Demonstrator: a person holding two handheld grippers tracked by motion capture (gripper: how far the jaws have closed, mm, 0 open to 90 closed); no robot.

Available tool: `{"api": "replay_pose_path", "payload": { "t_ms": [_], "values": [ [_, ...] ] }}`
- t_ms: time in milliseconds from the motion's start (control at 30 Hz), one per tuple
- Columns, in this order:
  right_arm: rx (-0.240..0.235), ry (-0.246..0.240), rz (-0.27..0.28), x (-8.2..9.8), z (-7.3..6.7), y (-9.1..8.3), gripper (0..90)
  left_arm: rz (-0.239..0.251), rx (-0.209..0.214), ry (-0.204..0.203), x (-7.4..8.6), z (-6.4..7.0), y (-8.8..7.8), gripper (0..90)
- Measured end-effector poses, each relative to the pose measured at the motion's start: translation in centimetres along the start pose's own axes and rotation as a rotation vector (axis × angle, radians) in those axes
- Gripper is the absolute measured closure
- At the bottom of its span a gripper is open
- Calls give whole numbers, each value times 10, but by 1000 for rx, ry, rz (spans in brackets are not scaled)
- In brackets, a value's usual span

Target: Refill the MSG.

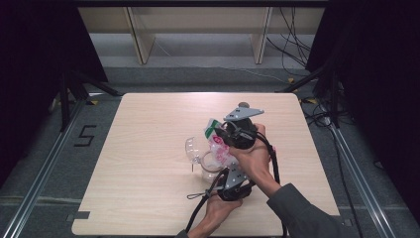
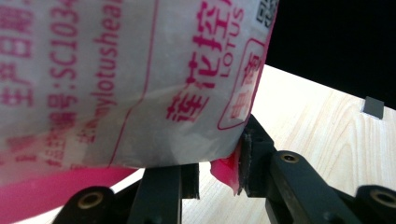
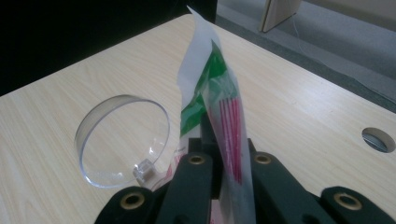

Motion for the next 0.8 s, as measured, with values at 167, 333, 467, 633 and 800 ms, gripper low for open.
{"api": "replay_pose_path", "payload": {
  "t_ms": [167,333,467,633,800],
  "values": [
    [1,-3,10,-2,1,0,900,8,1,1,-3,0,-1,725],
    [13,-8,29,-7,-1,0,900,22,8,1,-6,-1,-1,725],
    [13,-35,-6,-6,-3,2,900,20,22,-4,-6,-1,0,725],
    [18,-41,0,-7,-4,6,900,24,27,-13,-6,-2,0,725],
    [19,-33,-1,-7,-6,7,900,28,32,-13,-6,-2,-1,726]
  ]
}}
Point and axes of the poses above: each handheld gripper's, and its own axes: y roughly forward along the jaws, x roughly out of its underside, z roughly to its right, the point moved 4 cm from there along y, roughly forward along the jaws, and after that the axes turned 15 degrees about x, right-handed, at the moved point
